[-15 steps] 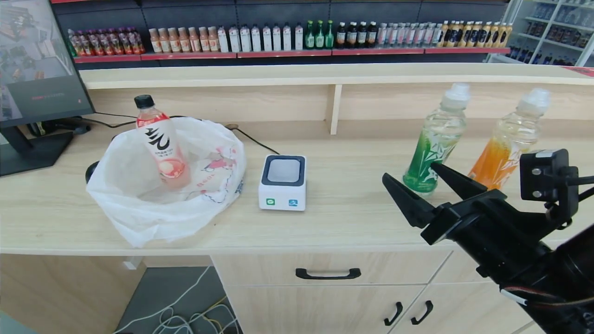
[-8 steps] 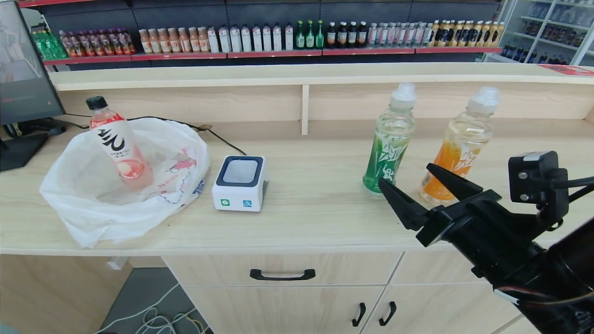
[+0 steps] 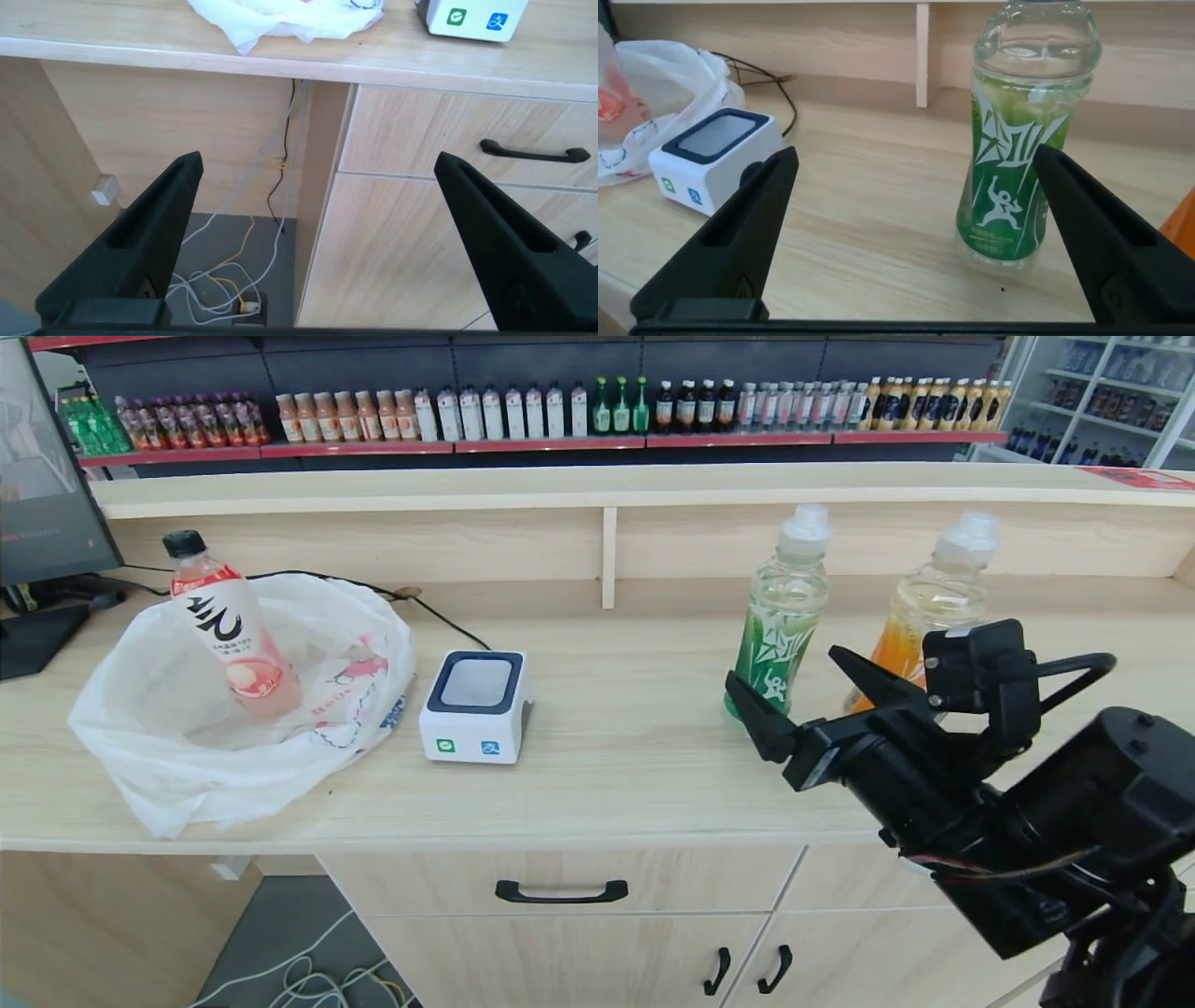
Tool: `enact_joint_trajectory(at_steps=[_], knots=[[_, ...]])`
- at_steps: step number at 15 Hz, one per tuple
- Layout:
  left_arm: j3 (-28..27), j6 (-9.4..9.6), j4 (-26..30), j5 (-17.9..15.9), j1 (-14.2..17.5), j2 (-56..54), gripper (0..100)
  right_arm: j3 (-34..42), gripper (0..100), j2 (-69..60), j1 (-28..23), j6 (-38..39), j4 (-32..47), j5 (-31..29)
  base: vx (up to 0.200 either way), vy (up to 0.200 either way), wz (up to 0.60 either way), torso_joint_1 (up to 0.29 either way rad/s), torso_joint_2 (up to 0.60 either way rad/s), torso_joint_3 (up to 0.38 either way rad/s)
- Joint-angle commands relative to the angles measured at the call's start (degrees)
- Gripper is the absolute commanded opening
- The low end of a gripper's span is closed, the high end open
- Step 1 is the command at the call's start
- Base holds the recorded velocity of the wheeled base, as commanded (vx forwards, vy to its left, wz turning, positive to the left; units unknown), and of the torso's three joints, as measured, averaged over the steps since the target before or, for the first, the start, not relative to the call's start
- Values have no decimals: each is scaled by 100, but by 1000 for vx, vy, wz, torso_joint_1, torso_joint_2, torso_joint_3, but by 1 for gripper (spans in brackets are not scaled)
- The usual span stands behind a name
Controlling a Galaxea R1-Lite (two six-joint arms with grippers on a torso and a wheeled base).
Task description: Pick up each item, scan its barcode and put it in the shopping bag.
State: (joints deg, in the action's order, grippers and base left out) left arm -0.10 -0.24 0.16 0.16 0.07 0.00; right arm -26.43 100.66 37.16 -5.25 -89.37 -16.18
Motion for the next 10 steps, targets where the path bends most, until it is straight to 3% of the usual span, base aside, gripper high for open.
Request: enact_joint_trajectory(at_steps=[1,5,10], knots=[[1,-2,2,2,1,0,100,-451,100,349,-139,-2,297,-114,0,0,0,0,0,0],[10,-2,-16,2,1,0,100,-890,100,499,-349,42,798,-536,0,0,0,0,0,0],[1,-2,-7,2,1,0,100,-1251,100,973,-525,306,816,-914,0,0,0,0,0,0]])
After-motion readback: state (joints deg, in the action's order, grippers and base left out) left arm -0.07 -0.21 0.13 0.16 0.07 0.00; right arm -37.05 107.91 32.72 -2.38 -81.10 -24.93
